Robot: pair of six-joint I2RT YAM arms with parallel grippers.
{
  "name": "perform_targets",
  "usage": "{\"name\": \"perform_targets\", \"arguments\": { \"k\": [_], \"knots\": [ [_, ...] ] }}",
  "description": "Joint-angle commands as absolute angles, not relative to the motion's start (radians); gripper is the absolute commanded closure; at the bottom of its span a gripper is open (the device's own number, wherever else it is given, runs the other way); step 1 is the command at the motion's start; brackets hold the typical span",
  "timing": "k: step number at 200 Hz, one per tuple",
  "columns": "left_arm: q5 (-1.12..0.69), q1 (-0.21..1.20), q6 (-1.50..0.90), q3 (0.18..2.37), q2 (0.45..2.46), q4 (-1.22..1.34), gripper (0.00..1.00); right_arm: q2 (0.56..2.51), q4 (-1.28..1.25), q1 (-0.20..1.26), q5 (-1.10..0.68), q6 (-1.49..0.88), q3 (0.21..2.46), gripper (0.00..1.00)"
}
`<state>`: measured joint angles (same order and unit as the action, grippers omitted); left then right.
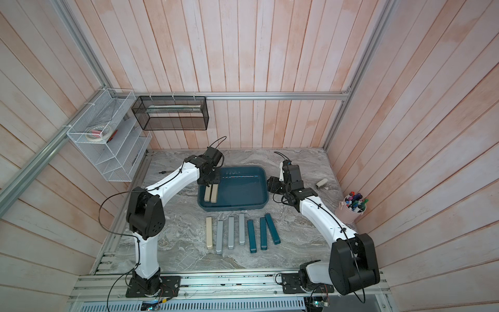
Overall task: Put the pruning pliers into the storage box
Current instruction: Place the pruning pliers in the storage box, then pick up the pruning pliers from the center of the board.
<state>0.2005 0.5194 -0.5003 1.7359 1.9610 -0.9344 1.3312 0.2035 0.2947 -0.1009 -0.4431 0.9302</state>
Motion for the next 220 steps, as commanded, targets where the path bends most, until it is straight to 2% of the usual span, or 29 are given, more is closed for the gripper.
{"name": "perform_targets", "arguments": {
  "k": [1, 40, 93, 164, 220],
  "knots": [
    [0.217, 0.557, -0.537, 1.619, 1.805, -0.947, 0.43, 1.317, 0.236, 0.297, -0.079, -0.428, 0.953, 0.38],
    [0.232, 0.661, -0.672, 1.316, 1.601, -0.904, 0.39, 1.331, 0.241, 0.298, -0.048, -0.414, 0.98, 0.38],
    [0.134, 0.779, -0.889, 1.015, 1.486, -0.772, 0.38, 1.364, 0.253, 0.299, -0.034, -0.402, 1.005, 0.35],
    [0.1, 0.815, -0.952, 0.911, 1.521, -0.683, 0.39, 1.396, 0.243, 0.309, -0.04, -0.419, 0.997, 0.35],
    [0.12, 0.813, -0.978, 0.888, 1.565, -0.683, 0.44, 1.388, 0.233, 0.311, -0.04, -0.426, 0.962, 0.35]
  ]
}}
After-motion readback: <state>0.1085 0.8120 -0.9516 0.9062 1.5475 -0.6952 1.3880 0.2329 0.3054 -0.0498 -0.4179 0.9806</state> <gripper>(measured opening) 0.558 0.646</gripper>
